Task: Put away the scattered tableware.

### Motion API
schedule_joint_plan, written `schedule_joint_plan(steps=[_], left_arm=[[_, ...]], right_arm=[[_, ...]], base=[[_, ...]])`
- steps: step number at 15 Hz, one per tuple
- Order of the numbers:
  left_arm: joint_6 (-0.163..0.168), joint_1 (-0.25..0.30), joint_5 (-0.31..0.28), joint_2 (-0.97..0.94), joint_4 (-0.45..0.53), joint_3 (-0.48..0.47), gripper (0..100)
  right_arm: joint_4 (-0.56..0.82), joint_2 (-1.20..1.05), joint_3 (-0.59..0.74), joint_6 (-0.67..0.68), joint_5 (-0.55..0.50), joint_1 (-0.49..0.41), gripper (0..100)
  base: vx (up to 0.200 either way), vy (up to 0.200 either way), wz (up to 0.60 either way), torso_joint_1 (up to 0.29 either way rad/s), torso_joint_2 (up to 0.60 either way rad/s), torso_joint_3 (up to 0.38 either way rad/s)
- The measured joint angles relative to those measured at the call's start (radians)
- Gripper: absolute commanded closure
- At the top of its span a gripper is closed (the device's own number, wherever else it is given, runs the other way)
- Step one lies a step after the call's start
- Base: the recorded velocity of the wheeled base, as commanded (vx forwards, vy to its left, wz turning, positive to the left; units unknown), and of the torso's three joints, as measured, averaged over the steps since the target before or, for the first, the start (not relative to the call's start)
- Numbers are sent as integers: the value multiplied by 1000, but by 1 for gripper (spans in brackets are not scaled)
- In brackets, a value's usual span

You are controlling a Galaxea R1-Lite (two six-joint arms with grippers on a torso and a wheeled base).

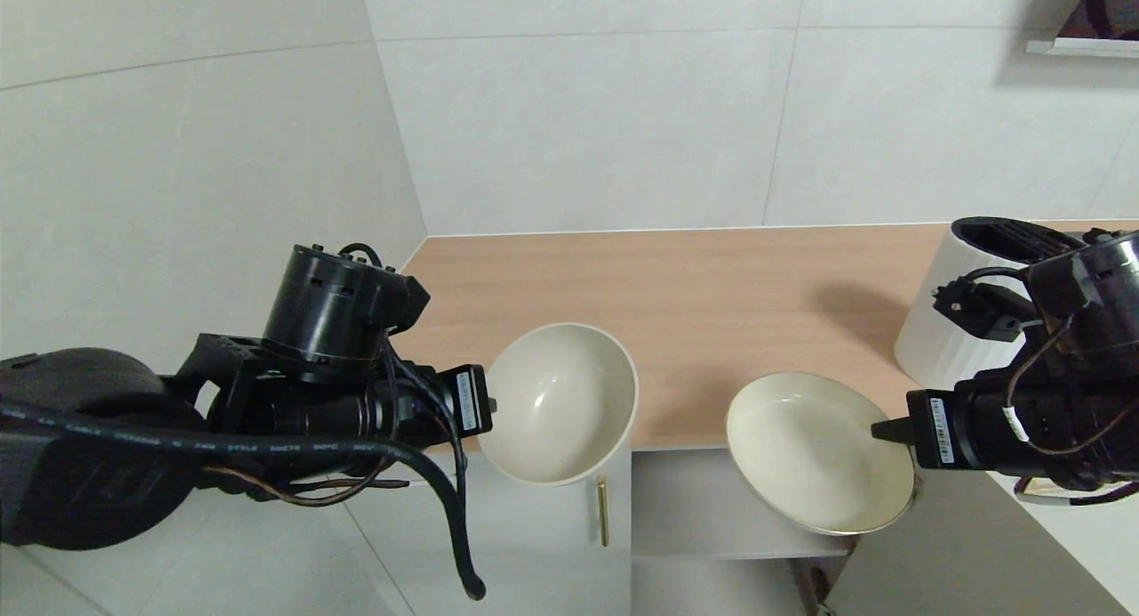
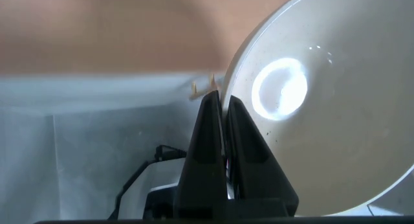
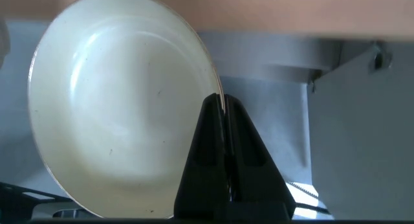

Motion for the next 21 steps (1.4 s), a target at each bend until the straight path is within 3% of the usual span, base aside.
schedule_joint_plan(steps=[21], left_arm=[[1, -8, 0, 34, 0, 0, 100]], right_arm=[[0, 60, 1, 0, -1, -2, 100]], base=[[0, 0, 0, -2, 6, 3]])
